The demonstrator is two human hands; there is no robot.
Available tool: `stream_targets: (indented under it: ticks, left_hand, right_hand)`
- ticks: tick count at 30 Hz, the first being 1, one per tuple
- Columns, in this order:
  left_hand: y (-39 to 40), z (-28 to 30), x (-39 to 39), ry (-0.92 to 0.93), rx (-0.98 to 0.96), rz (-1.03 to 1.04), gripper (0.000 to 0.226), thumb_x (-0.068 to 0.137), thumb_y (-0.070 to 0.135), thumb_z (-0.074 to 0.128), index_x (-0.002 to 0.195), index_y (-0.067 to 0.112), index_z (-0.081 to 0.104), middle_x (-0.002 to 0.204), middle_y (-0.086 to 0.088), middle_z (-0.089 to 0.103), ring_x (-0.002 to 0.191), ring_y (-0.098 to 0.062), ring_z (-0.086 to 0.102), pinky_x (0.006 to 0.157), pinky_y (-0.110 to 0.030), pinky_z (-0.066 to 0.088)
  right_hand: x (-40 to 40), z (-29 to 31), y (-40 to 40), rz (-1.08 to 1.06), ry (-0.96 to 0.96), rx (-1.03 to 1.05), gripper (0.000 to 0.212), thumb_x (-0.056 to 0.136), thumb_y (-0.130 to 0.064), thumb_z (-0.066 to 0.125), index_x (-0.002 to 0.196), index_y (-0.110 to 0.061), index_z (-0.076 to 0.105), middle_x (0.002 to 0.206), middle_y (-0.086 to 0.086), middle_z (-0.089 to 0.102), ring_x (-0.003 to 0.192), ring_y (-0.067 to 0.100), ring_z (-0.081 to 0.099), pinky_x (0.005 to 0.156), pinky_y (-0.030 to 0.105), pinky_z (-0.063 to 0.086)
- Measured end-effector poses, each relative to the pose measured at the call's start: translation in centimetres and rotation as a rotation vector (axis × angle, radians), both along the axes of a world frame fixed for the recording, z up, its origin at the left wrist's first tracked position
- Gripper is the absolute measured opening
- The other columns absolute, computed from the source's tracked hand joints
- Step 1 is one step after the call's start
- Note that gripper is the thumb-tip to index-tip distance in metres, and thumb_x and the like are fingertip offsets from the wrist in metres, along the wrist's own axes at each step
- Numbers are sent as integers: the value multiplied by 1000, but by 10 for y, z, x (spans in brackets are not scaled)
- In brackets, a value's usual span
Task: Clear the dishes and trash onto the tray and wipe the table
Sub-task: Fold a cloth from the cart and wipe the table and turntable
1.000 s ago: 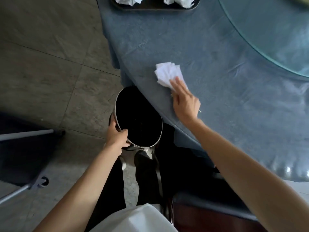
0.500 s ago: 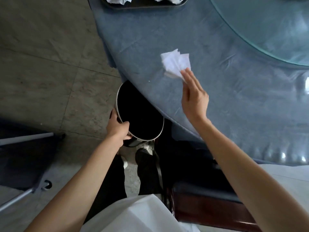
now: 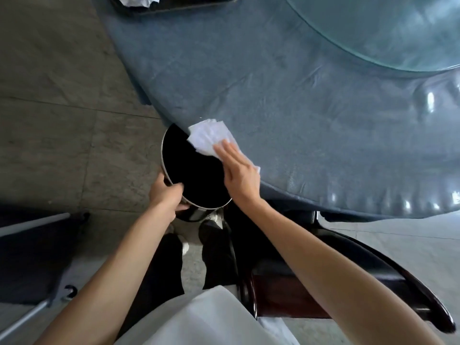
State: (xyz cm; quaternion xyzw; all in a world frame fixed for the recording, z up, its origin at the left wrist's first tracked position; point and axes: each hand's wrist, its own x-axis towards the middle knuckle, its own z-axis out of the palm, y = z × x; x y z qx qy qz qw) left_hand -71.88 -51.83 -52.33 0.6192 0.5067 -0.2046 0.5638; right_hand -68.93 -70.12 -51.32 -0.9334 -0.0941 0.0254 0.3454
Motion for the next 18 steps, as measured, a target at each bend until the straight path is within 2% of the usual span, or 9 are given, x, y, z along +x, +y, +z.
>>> stream_targets:
  ticks: [2, 4, 6, 8, 11, 13, 15, 18]
  left_hand:
    - [2, 2, -2, -3, 4, -4, 53, 91, 4, 59, 128, 41, 56, 125, 0, 63, 101, -31, 67, 52, -40, 60]
    - [7, 5, -4, 0, -10, 20, 49, 91, 5, 57, 122, 43, 58, 123, 2, 65, 98, -31, 68, 52, -39, 60]
    - [14, 9, -4, 14, -22, 34, 57, 91, 2, 55, 129, 44, 55, 129, 1, 61, 105, -37, 66, 51, -40, 60]
    - [19, 11, -4, 11, -30, 42, 67, 90, -4, 55, 137, 43, 50, 134, 1, 56, 114, -38, 60, 51, -43, 61]
    - [25, 12, -4, 4, -32, 51, 75, 89, -10, 52, 143, 41, 46, 138, -1, 53, 119, -38, 58, 54, -46, 62]
    - [30, 12, -4, -3, -33, 59, 78, 89, -11, 51, 146, 42, 43, 140, -1, 52, 120, -37, 58, 56, -47, 62]
    - [36, 11, -4, -15, -40, 69, 77, 88, -11, 49, 145, 41, 44, 137, 0, 52, 116, -33, 58, 59, -48, 62]
    - [44, 8, -4, -31, -51, 82, 75, 87, -11, 49, 144, 37, 46, 130, 2, 53, 108, -28, 57, 61, -49, 62]
  right_hand:
    - [-15, 2, 29, 192, 85, 39, 47, 99, -3, 57, 141, -23, 64, 152, -2, 55, 137, 19, 55, 97, 43, 57]
    - [-12, 7, 39, 241, 71, 100, 46, 99, -1, 57, 140, -20, 65, 151, -1, 56, 138, 17, 54, 97, 41, 57]
    - [12, 13, 34, 132, 14, 172, 44, 98, 0, 58, 137, -19, 68, 149, 1, 58, 136, 15, 56, 104, 34, 53]
    - [46, 19, 18, 4, -50, 164, 40, 100, -5, 58, 136, -19, 69, 148, 2, 59, 133, 15, 58, 104, 29, 51]
    - [103, 17, -6, -136, -49, 34, 39, 102, -10, 54, 137, -22, 67, 150, 0, 58, 137, 21, 56, 98, 32, 50]
    - [126, 8, -8, -127, -1, -78, 43, 101, -3, 48, 138, -17, 65, 148, 6, 59, 143, 28, 48, 98, 40, 49]
    - [130, -1, 3, -108, 10, -123, 46, 100, 2, 42, 138, -15, 62, 147, 7, 57, 140, 30, 47, 98, 44, 49]
    - [95, -11, 37, -100, -53, -155, 50, 101, 0, 44, 142, -23, 60, 153, 1, 52, 142, 22, 48, 88, 33, 49]
